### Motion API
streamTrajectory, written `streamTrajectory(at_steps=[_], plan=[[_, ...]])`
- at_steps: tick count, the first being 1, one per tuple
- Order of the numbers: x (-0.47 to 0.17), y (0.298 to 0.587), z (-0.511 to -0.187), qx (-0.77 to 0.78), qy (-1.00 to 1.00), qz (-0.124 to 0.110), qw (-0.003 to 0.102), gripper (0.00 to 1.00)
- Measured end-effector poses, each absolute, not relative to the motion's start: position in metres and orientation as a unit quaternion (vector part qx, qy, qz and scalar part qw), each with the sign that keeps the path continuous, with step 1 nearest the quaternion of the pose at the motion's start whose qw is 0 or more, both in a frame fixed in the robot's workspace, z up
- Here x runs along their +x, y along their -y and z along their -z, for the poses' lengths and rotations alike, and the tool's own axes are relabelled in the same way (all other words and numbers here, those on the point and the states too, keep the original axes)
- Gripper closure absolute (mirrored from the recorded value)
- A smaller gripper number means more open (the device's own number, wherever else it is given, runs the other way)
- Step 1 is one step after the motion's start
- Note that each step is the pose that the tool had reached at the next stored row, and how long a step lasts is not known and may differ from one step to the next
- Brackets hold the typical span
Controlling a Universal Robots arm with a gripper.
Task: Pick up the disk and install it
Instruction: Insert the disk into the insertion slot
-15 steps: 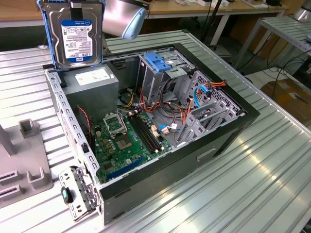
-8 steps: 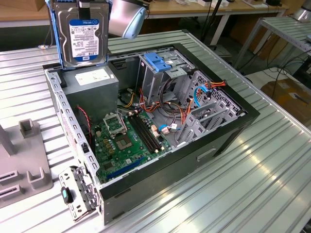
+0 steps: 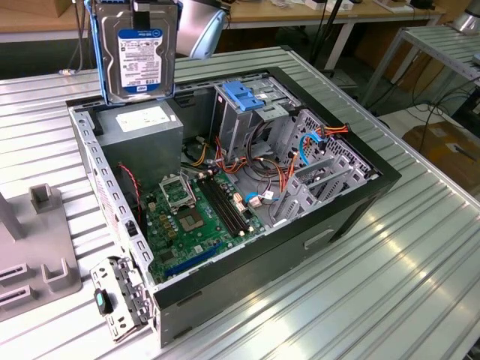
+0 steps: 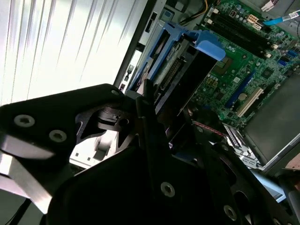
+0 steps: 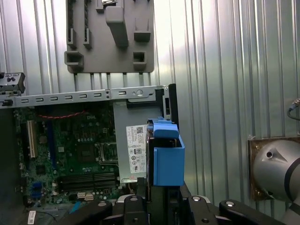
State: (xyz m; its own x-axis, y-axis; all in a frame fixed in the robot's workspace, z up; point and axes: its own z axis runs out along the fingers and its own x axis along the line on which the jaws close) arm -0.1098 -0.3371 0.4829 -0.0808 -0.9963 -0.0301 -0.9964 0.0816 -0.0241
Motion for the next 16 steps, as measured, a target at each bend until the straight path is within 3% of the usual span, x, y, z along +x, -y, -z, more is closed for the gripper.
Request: streamTrajectory(at_steps=[16], plan=[[-0.059,0.337,-0.483,-0.678,-0.735,0.0,0.017,0.65]])
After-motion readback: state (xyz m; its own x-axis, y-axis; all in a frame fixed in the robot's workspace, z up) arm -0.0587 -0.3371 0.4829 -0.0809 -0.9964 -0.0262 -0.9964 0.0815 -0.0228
